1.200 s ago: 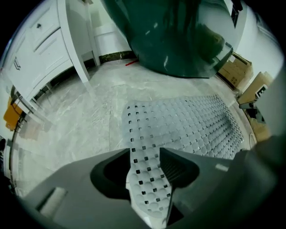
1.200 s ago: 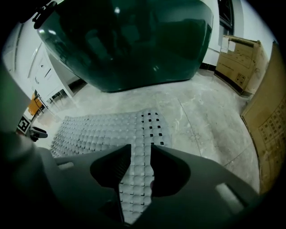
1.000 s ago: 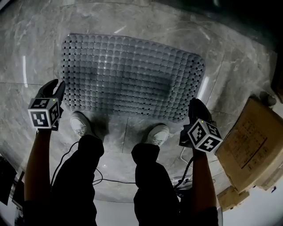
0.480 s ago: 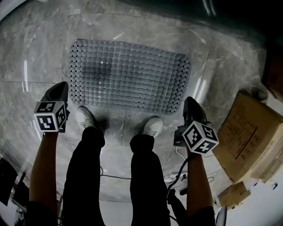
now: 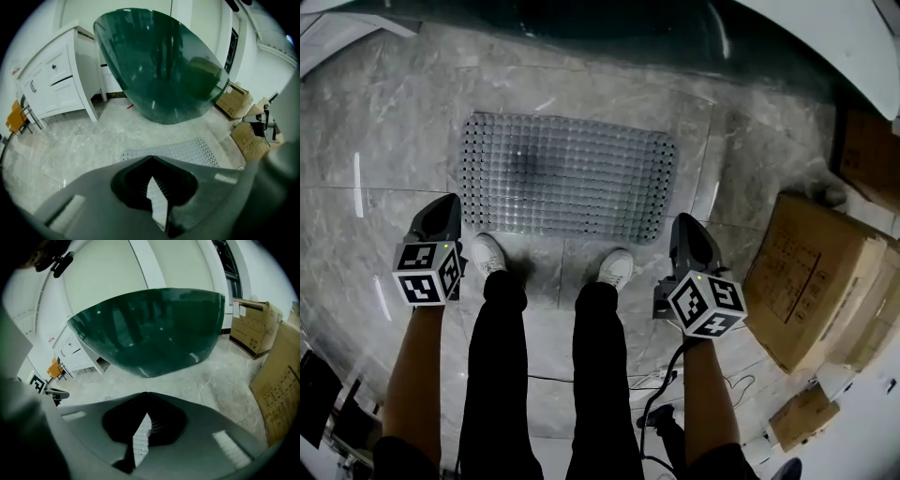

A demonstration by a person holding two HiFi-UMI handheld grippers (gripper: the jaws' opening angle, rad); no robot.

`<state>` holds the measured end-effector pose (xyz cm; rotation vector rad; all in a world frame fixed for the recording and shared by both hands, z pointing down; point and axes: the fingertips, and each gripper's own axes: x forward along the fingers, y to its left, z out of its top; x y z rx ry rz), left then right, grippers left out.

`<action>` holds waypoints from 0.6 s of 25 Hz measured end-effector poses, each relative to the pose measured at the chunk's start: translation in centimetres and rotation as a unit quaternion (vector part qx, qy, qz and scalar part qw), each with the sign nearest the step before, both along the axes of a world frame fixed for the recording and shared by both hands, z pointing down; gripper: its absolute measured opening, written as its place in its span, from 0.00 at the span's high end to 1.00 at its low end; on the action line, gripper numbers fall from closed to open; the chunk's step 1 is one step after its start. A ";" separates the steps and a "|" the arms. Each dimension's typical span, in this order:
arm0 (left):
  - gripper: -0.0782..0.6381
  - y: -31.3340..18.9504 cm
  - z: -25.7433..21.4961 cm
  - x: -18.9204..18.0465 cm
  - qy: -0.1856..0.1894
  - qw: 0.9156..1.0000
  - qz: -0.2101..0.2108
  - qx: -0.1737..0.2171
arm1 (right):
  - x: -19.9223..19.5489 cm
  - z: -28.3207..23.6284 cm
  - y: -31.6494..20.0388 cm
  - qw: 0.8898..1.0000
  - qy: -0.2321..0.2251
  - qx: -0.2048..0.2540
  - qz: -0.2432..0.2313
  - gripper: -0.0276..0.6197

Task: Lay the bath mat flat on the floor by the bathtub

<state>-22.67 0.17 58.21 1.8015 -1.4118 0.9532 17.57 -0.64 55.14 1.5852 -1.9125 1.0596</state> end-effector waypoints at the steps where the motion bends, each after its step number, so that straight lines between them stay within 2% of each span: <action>1: 0.89 0.0 -0.9 0.3 -0.001 1.000 0.004 0.004 | -0.2 -0.8 0.1 1.000 -0.001 0.002 0.000 0.92; 8: 0.89 0.3 -5.7 1.8 0.002 1.000 0.011 0.021 | -0.8 -4.8 0.5 1.000 -0.004 0.008 0.013 0.92; 15: 0.89 1.4 -7.5 2.5 -0.003 1.000 0.014 0.025 | -1.5 -6.6 0.4 1.000 -0.006 0.014 0.012 0.92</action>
